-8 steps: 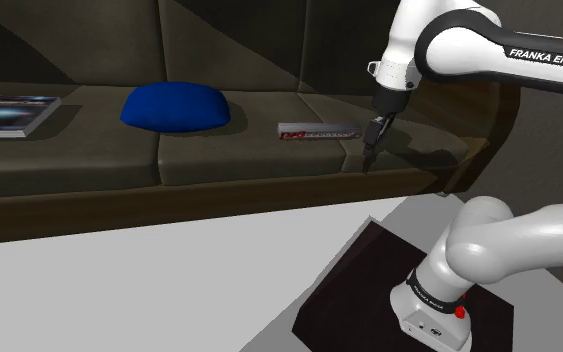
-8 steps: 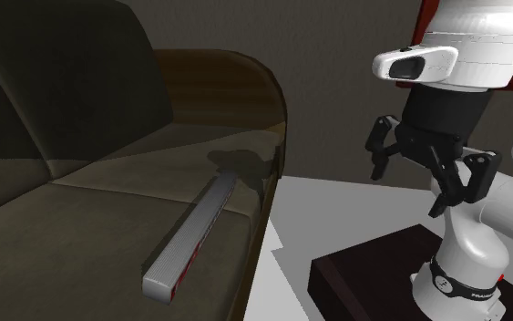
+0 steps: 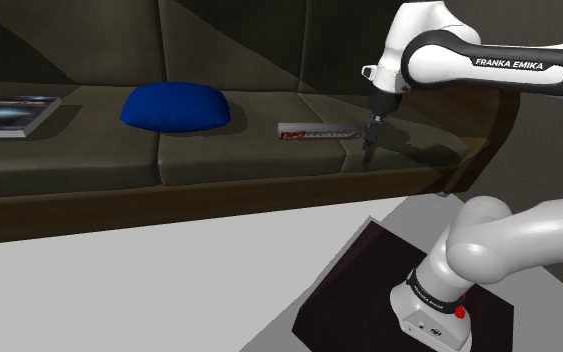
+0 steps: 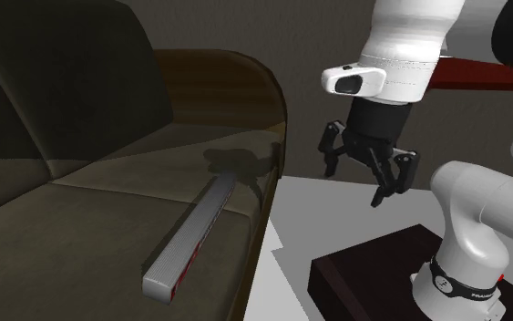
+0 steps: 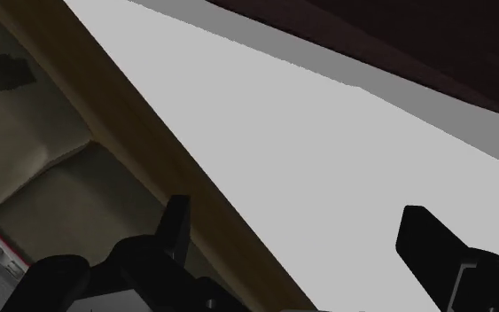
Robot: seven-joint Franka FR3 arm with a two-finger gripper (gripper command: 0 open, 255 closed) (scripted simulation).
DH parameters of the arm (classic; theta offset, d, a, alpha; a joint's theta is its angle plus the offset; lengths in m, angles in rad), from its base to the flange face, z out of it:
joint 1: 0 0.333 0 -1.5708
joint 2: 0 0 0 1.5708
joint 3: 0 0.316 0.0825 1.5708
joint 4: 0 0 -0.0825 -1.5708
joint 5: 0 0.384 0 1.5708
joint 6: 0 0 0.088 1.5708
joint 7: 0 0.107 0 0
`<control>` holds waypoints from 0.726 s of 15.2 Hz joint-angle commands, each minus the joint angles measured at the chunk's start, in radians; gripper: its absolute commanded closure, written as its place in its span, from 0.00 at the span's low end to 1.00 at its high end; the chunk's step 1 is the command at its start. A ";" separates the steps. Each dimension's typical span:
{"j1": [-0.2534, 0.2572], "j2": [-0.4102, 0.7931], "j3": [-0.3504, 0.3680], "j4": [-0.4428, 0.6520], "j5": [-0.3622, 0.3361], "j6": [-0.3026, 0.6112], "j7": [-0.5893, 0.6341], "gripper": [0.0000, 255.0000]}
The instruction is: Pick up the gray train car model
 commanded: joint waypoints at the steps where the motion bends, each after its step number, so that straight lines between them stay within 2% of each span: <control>1: 0.006 0.042 -0.044 0.010 -0.033 0.054 -0.088 0.00; 6: 0.028 0.170 -0.158 0.058 -0.088 0.192 -0.299 0.00; 11: 0.067 0.329 -0.264 0.147 -0.090 0.320 -0.516 0.00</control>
